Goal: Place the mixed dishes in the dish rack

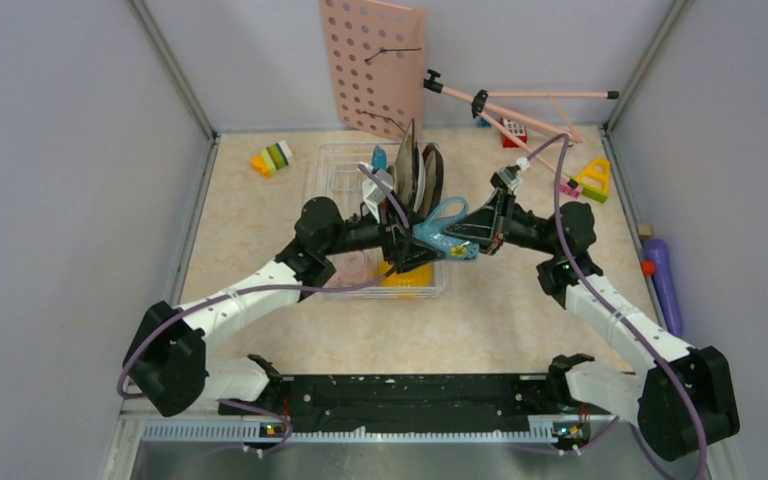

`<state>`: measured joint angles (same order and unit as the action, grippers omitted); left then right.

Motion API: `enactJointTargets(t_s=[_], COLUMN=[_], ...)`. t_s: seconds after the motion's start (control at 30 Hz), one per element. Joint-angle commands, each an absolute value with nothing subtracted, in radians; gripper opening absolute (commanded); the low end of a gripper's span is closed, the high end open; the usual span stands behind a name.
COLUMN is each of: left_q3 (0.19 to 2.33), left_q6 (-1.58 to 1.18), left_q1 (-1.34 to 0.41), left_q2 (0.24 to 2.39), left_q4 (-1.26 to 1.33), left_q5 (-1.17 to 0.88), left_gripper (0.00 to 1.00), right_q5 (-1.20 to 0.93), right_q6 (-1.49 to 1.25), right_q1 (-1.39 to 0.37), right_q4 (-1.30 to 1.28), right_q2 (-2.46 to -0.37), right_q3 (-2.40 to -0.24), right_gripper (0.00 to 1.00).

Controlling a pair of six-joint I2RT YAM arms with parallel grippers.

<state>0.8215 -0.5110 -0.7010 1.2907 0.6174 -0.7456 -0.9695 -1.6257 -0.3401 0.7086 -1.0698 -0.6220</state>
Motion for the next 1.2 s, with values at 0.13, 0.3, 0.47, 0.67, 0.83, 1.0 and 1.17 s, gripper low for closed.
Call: enactJointTargets(t_s=[0.13, 0.3, 0.47, 0.67, 0.83, 1.0, 1.17], left_q3=[0.892, 0.872, 0.896, 0.931, 1.065, 1.176, 1.247], left_q6=[-0.460, -0.394, -0.366, -0.347, -0.328, -0.368, -0.396], left_q1=[-0.705, -0.704, -0.697, -0.677, -0.660, -0.641, -0.620], left_q2=[1.277, 1.186, 1.124, 0.987, 0.954, 1.002, 1.064], left_q4=[0.608, 0.499, 0.330, 0.101, -0.267, -0.486, -0.623], left_q5=[-0.790, -0.711, -0.666, -0.463, -0.097, 0.121, 0.252], left_gripper=[0.00, 0.00, 0.00, 0.00, 0.00, 0.00, 0.00], right_q5=[-0.917, -0.851, -0.794, -0.770, -0.702, -0.588, -0.539], right_q6=[-1.627, -1.470, -1.325, -1.256, -1.142, -1.003, -0.930], right_q1=[-0.357, -0.358, -0.349, -0.324, -0.293, -0.285, -0.280], right_q4=[0.824, 0.547, 0.319, 0.198, 0.073, -0.135, -0.212], right_q2=[-1.052, -1.010, -0.980, -0.968, -0.915, -0.873, -0.861], right_q3=[-0.657, -0.676, -0.718, -0.726, -0.723, -0.774, -0.815], right_gripper=[0.15, 0.64, 0.84, 0.84, 0.84, 0.84, 0.84])
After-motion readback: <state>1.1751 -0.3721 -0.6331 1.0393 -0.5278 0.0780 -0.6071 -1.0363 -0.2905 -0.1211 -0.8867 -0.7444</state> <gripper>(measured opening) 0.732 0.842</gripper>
